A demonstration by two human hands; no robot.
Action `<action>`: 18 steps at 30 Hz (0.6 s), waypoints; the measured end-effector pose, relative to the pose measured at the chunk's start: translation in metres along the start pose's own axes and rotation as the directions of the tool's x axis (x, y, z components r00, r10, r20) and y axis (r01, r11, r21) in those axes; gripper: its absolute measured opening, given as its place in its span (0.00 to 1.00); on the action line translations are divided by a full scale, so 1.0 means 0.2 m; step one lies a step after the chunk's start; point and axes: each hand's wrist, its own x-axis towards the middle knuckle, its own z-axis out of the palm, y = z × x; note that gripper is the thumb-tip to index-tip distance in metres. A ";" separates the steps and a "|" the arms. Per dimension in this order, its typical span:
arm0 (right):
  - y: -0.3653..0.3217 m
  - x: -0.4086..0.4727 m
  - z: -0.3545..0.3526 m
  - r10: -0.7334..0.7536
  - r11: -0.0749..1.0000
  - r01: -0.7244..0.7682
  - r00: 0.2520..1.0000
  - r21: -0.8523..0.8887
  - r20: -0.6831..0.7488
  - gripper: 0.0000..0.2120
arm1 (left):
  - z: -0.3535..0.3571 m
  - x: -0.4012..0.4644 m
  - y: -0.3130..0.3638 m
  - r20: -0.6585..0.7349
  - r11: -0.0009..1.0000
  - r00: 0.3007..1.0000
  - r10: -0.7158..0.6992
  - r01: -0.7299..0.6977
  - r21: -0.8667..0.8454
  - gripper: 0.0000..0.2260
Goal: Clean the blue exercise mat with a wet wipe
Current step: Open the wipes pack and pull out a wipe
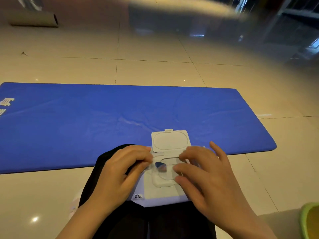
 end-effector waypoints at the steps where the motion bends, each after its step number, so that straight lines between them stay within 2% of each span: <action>1: 0.00 0.02 0.00 -0.079 0.992 0.081 0.997 -0.093 0.017 0.10 | 0.01 0.00 0.00 -0.009 1.000 1.000 0.008 -0.008 0.007 0.06; 3: -0.01 0.05 -0.01 -0.196 0.963 0.204 0.979 -0.179 0.061 0.06 | 0.01 -0.01 -0.01 -0.023 0.999 0.999 0.026 -0.026 0.024 0.06; 5: -0.01 0.06 -0.03 -0.223 0.951 0.234 0.972 -0.200 0.077 0.04 | 0.02 -0.02 -0.02 -0.022 0.998 0.998 0.053 -0.051 0.047 0.06; 8: -0.01 0.09 -0.04 -0.241 0.916 0.272 0.961 -0.296 0.137 0.09 | 0.01 -0.03 -0.03 -0.003 0.991 0.994 0.112 -0.112 0.074 0.08; 10: -0.02 0.10 -0.04 -0.302 0.873 0.349 0.935 -0.342 0.183 0.03 | 0.01 -0.04 -0.03 0.011 0.984 0.989 0.150 -0.151 0.100 0.09; 12: -0.03 0.11 -0.04 -0.357 0.840 0.410 0.911 -0.356 0.206 0.12 | 0.00 -0.04 -0.04 0.018 0.979 0.986 0.164 -0.165 0.119 0.10; 15: -0.03 0.13 -0.04 -0.366 0.828 0.426 0.903 -0.364 0.226 0.12 | 0.01 -0.04 -0.04 0.009 0.978 0.987 0.163 -0.163 0.130 0.10; 18: -0.01 0.14 -0.03 -0.309 0.874 0.351 0.935 -0.335 0.171 0.04 | 0.02 -0.04 -0.05 -0.016 0.983 0.990 0.143 -0.140 0.115 0.12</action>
